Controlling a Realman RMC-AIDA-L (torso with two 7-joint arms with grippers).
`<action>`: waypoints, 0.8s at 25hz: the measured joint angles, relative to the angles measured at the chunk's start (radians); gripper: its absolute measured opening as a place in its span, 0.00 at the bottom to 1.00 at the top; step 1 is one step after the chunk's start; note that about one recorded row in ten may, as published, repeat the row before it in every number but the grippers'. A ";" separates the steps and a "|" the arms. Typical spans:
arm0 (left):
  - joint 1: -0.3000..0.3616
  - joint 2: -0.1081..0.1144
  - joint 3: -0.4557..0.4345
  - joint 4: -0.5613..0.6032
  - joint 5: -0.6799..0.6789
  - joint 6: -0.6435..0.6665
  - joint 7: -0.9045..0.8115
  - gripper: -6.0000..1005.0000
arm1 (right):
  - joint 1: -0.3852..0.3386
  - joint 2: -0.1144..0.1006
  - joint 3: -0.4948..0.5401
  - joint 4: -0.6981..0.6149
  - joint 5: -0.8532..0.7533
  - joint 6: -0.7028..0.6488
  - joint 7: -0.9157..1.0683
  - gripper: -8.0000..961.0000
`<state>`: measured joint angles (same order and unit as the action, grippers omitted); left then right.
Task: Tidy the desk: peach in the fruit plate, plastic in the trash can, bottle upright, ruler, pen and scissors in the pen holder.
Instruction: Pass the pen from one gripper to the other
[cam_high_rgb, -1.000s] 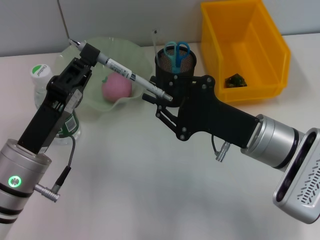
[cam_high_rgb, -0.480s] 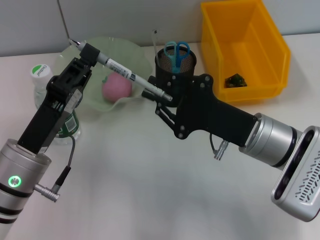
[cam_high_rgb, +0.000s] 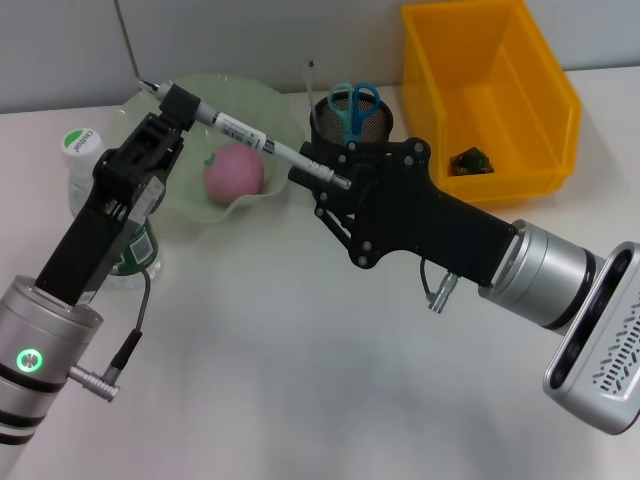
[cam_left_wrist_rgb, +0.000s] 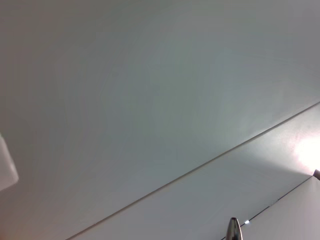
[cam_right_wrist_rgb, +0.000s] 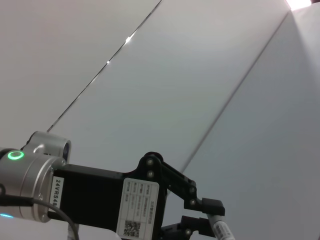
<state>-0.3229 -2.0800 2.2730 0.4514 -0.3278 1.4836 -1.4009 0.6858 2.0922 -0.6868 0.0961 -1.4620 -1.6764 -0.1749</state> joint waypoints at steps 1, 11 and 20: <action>0.000 0.000 -0.001 -0.001 0.001 0.001 0.000 0.14 | 0.000 0.000 0.005 0.000 -0.001 0.000 0.000 0.16; -0.010 0.002 -0.012 -0.007 0.006 0.010 0.004 0.31 | -0.003 0.000 0.023 0.001 -0.001 -0.009 0.002 0.15; -0.019 0.008 -0.012 -0.011 0.028 0.110 0.126 0.63 | -0.026 -0.005 0.132 0.011 0.000 -0.081 0.085 0.15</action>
<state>-0.3418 -2.0718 2.2609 0.4400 -0.2996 1.5937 -1.2754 0.6597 2.0868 -0.5549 0.1068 -1.4619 -1.7575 -0.0900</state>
